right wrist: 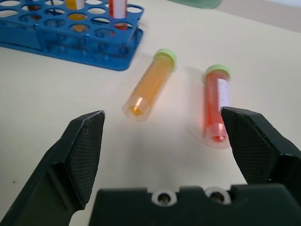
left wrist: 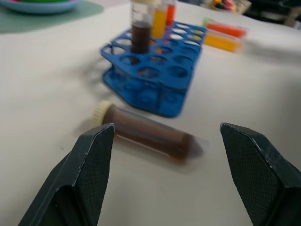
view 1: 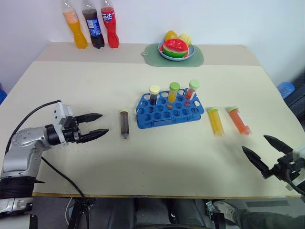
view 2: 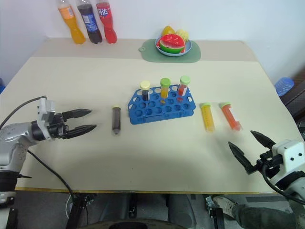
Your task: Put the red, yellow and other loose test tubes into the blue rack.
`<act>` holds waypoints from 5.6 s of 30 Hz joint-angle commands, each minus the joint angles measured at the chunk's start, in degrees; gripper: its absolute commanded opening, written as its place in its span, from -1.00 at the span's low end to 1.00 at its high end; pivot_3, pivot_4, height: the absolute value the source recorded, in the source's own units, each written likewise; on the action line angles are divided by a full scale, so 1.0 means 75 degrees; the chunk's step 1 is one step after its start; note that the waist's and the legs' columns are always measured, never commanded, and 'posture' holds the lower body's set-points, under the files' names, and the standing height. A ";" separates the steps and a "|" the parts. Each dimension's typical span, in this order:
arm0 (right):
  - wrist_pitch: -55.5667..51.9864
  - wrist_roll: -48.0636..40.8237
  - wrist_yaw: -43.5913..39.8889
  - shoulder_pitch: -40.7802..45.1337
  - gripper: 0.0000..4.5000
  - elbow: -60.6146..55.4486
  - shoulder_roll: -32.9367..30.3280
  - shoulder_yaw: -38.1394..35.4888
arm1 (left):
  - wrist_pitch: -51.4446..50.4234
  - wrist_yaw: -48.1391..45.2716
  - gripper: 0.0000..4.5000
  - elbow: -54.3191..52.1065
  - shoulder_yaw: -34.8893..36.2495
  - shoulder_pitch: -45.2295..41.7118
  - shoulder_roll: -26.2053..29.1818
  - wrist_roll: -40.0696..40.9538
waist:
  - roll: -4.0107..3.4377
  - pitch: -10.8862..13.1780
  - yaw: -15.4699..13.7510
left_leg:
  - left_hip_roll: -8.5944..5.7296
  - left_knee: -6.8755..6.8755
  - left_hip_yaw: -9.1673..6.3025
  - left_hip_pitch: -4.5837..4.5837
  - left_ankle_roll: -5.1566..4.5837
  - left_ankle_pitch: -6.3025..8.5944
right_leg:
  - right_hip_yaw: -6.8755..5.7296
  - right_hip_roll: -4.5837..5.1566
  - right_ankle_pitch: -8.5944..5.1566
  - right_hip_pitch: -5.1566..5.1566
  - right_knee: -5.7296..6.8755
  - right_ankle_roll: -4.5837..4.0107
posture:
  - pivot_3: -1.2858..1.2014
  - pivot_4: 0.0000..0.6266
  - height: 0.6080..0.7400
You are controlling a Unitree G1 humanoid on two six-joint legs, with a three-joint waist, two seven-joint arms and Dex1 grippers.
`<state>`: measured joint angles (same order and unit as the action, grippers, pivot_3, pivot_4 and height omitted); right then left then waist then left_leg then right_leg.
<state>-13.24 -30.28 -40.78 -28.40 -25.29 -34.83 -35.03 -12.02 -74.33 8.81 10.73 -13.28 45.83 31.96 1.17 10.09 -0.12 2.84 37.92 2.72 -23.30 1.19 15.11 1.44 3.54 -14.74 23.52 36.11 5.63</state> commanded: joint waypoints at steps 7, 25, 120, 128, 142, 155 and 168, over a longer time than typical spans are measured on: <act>0.0033 -0.0043 -0.0008 0.0178 0.94 -0.0146 -0.0080 -0.0242 | -0.0184 -0.0241 0.64 -0.0210 0.0018 -0.0427 -0.0112 0.0128 | -0.0002 -0.0001 -0.0058 | -0.0006 0.0000 0.0002 -0.0007 0.0000 0.0000 | 0.0001 0.0005 0.0000 0.0003 -0.0003 0.0000 | 0.03 -0.52 1.00; -0.6232 0.0146 0.0199 0.6755 0.94 0.3318 -0.3763 0.3086 | -0.0827 -0.0601 0.64 -0.1242 -0.0957 -0.1187 -0.0533 0.0225 | -0.0007 0.0001 0.0069 | -0.0006 -0.0002 -0.0006 -0.0024 -0.0010 0.0002 | 0.0006 -0.0017 0.0003 0.0025 0.0004 -0.0001 | 0.03 -0.52 1.00; 0.1401 0.2269 0.1476 0.6002 0.67 0.2167 0.1583 0.3781 | -0.0218 0.1732 0.66 -0.1793 -0.1007 -0.0789 -0.2265 -0.0182 | -0.0058 0.0022 0.0118 | -0.0004 0.0031 0.0009 -0.0023 -0.0008 0.0000 | 0.0032 -0.0032 0.0026 0.0068 0.0113 0.0041 | 0.03 -0.52 1.00; -0.1279 0.0903 0.1098 0.5789 0.67 0.0739 0.0550 0.3445 | -0.0166 0.1713 0.66 -0.1755 -0.1133 -0.0805 -0.2464 -0.0232 | -0.0055 0.0022 0.0130 | -0.0001 0.0029 0.0008 -0.0019 -0.0009 0.0001 | 0.0033 -0.0037 0.0023 0.0068 0.0113 0.0036 | 0.03 -0.52 1.00; -0.2568 0.0736 0.0901 0.7253 0.67 0.1788 0.0508 0.3912 | -0.0159 0.1906 0.66 -0.2076 -0.1012 -0.0424 -0.2436 -0.0186 | -0.0052 0.0023 0.0118 | -0.0002 0.0026 0.0008 -0.0026 -0.0010 0.0001 | 0.0033 -0.0037 0.0020 0.0070 0.0105 0.0031 | 0.03 -0.52 1.00; -0.1990 0.1470 0.1589 0.7591 0.67 0.2592 0.0919 0.3860 | -0.0267 0.2134 0.66 -0.2448 -0.0895 -0.0096 -0.2346 -0.0128 | -0.0052 0.0024 0.0121 | -0.0002 0.0024 0.0009 -0.0027 -0.0010 0.0001 | 0.0034 -0.0037 0.0020 0.0075 0.0108 0.0032 | 0.03 -0.52 1.00; -0.2162 0.1348 0.1892 0.6908 0.67 0.1860 0.0850 0.3497 | -0.0254 0.2013 0.66 -0.2237 -0.1030 -0.0337 -0.2389 -0.0156 | -0.0053 0.0024 0.0123 | -0.0002 0.0024 0.0008 -0.0027 -0.0010 0.0001 | 0.0033 -0.0037 0.0020 0.0076 0.0108 0.0032 | 0.03 -0.52 1.00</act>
<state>-29.66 -19.33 -26.82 23.27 -8.01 -27.96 -7.21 -14.31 -58.79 -7.21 2.91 -15.07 27.69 30.14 0.77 10.26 0.81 2.82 38.10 2.79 -23.50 1.11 15.11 1.69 3.26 -14.59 24.09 36.92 5.86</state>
